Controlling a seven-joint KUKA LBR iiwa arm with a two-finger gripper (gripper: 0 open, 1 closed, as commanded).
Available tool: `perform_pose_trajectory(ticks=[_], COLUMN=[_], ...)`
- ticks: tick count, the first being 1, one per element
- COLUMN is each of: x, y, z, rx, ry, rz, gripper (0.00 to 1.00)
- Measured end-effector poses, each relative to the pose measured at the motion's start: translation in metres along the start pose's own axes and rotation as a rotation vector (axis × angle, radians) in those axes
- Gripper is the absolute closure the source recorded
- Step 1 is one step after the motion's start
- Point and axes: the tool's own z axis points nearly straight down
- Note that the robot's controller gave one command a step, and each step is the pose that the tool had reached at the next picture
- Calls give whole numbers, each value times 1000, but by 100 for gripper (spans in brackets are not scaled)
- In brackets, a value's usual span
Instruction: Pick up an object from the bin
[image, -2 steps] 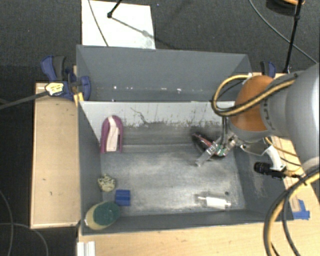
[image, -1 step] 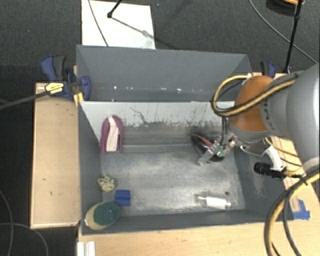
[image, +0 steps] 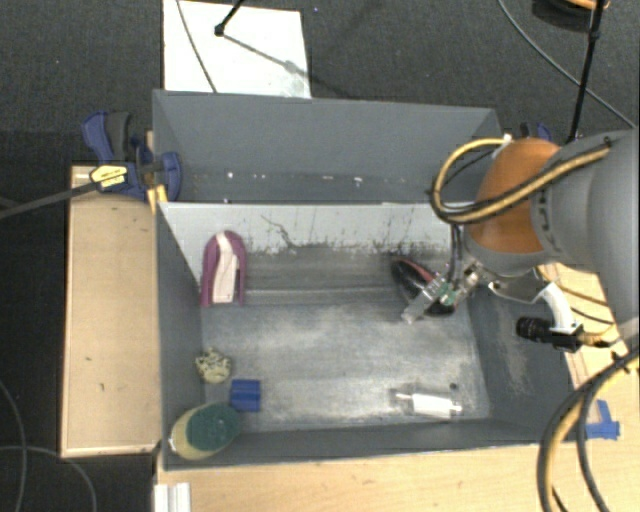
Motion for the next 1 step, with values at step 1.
perform_pose_trajectory(ticks=[1], x=[-1], y=[0], z=[-11], rx=[0], ry=[-1], rz=[-6], gripper=[100])
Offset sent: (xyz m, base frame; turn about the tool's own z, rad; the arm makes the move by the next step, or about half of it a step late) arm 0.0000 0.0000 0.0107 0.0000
